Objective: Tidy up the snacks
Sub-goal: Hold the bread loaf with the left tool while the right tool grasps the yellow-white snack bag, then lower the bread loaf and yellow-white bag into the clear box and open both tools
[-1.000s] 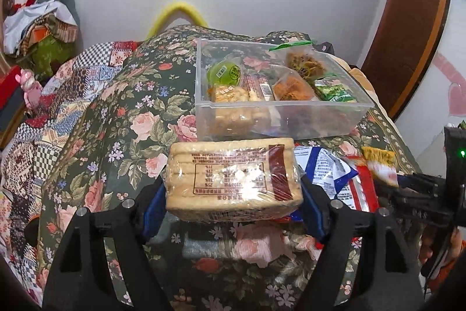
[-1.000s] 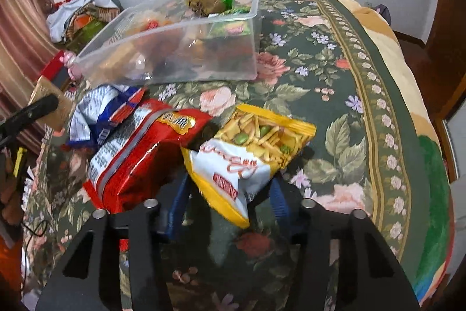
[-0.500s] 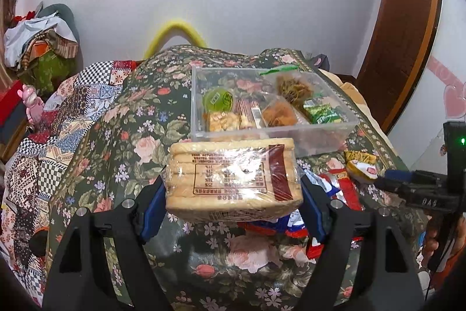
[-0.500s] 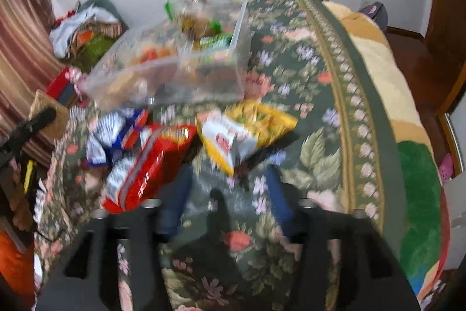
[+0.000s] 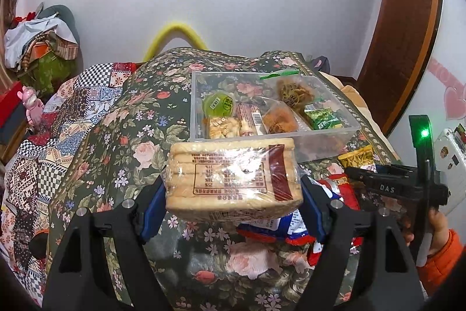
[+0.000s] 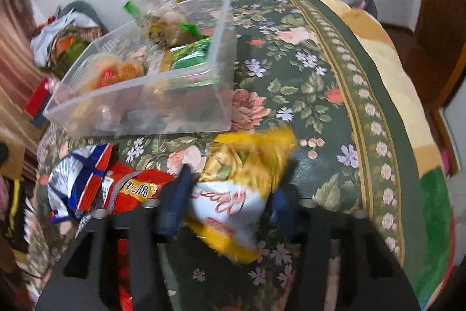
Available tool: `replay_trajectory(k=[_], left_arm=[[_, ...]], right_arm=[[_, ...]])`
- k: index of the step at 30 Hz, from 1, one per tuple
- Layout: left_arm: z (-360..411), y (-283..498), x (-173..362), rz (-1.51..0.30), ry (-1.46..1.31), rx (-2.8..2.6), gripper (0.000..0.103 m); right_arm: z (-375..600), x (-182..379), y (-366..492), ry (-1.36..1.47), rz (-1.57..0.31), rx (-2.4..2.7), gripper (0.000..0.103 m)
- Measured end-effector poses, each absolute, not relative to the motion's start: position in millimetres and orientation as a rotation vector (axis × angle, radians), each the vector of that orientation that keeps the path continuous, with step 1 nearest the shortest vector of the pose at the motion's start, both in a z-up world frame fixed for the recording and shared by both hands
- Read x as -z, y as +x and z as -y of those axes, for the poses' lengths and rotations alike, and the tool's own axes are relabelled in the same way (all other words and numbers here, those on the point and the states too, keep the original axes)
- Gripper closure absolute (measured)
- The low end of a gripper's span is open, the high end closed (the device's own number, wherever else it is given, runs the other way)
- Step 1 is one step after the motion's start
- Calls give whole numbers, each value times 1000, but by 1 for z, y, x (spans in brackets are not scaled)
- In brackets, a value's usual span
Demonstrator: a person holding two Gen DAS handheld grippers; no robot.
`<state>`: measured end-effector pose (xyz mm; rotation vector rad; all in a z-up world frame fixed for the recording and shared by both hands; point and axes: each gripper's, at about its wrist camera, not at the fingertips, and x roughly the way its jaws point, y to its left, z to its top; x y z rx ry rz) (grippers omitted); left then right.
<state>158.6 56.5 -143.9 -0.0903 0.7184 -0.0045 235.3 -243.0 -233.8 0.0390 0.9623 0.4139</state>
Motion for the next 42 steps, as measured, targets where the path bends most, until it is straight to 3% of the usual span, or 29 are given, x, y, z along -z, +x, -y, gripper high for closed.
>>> replay_trajectory(k=[22, 42], left_arm=[[-49, 226, 115, -657, -70, 6, 25], [-54, 296, 168, -791, -114, -22, 25]], right_arm=[[226, 142, 233, 24, -722, -512, 66], [169, 173, 287, -17, -811, -581, 65]])
